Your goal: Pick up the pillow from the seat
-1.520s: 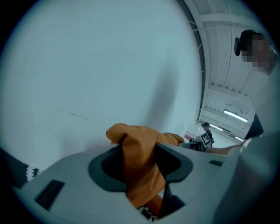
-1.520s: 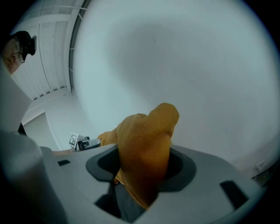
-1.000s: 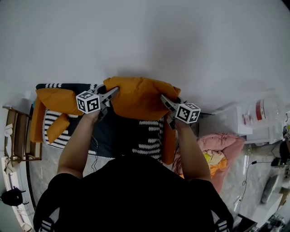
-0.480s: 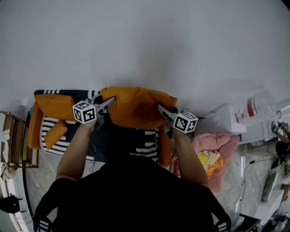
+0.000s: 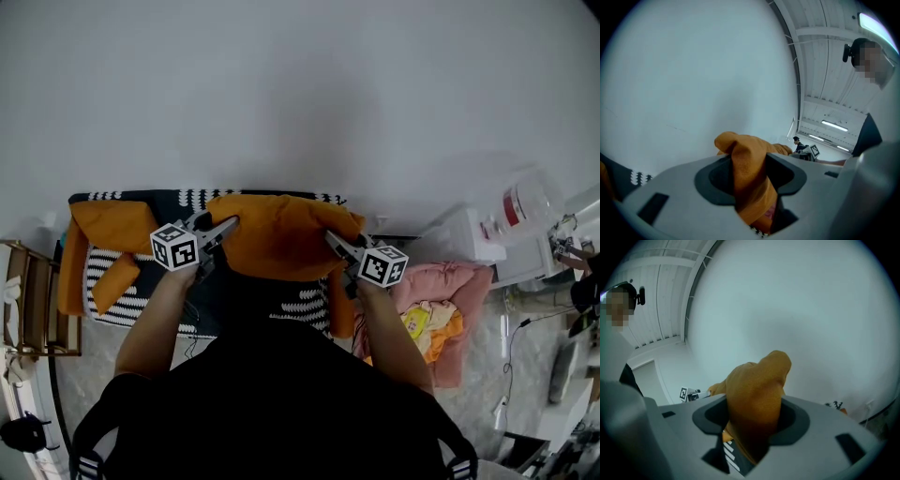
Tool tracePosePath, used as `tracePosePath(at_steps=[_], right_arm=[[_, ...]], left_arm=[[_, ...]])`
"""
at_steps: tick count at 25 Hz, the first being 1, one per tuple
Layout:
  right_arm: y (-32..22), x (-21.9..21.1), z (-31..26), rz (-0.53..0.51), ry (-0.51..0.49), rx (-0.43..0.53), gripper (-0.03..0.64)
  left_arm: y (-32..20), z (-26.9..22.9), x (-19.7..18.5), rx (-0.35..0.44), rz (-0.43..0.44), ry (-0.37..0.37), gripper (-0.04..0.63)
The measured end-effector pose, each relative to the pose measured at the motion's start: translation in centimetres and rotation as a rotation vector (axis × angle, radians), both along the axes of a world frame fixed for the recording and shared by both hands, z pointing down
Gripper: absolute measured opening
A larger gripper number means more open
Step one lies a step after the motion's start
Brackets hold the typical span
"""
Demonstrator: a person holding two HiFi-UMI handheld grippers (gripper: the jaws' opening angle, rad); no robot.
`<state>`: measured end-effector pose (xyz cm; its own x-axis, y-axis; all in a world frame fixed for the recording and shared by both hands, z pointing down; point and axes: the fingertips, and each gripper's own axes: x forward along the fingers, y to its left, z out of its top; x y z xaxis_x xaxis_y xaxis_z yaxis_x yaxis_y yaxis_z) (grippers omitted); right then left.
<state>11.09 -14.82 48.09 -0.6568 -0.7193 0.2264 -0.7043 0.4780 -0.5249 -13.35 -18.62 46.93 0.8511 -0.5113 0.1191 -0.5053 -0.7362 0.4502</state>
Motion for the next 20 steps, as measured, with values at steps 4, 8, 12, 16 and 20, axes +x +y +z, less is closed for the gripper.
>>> tracePosePath(at_steps=[4,8,12,16,20], right_arm=[[1.7,0.2,0.5,0.004,0.001,-0.009,0.232],[2.9,0.4,0.6,0.015,-0.008,-0.007,0.232],[3.8,0.8,0.8,0.022,-0.016,-0.007,0.232],[4.4,0.8,0.6,0.022,-0.019,-0.003,0.232],[4.5,0.7,0.5,0.020,-0.020,-0.001,0.236]], left_arm=[[1.7,0.7,0.2,-0.016,0.024,-0.009,0.201],[2.8,0.6,0.4,-0.016,0.036,-0.009,0.201],[3.4,0.4,0.8,-0.011,0.047,-0.011,0.201],[4.0,0.1,0.8,-0.006,0.051,-0.010,0.201],[4.1,0.1,0.7,-0.005,0.046,-0.010,0.201]])
